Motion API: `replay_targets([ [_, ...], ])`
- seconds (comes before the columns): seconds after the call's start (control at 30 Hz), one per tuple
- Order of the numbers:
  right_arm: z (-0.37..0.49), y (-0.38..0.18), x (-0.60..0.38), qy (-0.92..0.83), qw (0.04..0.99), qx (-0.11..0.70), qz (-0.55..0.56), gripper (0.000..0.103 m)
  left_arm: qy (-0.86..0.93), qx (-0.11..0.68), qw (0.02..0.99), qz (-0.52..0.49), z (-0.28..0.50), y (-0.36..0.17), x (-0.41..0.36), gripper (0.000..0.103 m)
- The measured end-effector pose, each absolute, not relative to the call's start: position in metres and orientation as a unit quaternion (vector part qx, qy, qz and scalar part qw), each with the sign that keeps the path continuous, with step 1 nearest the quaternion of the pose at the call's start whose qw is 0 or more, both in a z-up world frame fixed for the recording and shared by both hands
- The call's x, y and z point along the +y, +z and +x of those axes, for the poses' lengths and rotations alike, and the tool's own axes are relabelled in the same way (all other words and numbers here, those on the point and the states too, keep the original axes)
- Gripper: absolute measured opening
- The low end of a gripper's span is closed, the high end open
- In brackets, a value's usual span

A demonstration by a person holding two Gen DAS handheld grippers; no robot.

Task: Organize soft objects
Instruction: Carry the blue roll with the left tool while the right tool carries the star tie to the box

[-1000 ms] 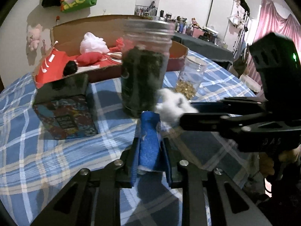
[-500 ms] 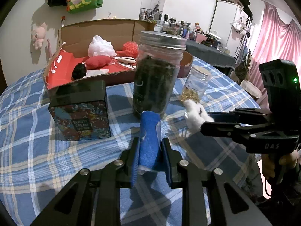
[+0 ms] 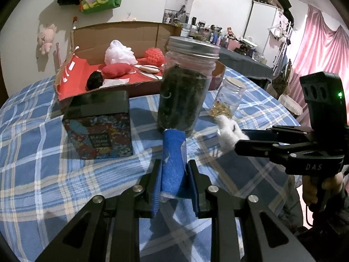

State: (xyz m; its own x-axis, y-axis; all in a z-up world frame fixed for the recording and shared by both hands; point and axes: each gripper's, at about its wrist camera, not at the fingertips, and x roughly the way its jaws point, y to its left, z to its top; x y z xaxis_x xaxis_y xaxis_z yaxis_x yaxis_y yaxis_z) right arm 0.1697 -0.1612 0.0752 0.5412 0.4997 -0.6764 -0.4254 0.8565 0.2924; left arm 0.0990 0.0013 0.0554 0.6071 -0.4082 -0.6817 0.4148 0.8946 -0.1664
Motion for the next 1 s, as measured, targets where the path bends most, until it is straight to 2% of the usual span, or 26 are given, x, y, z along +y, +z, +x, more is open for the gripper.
replay_targets([
  [0.5,0.161,0.073,-0.189,0.23,0.88,0.412,0.051,0.038,-0.188,0.387,0.902,-0.027,0.079,0.06,0.052,0.024],
  [1.0,0.164,0.072,-0.222,0.179,0.884,0.429,0.043,0.038,-0.105,0.394,0.913,-0.006,0.092,0.058,0.104,0.024],
])
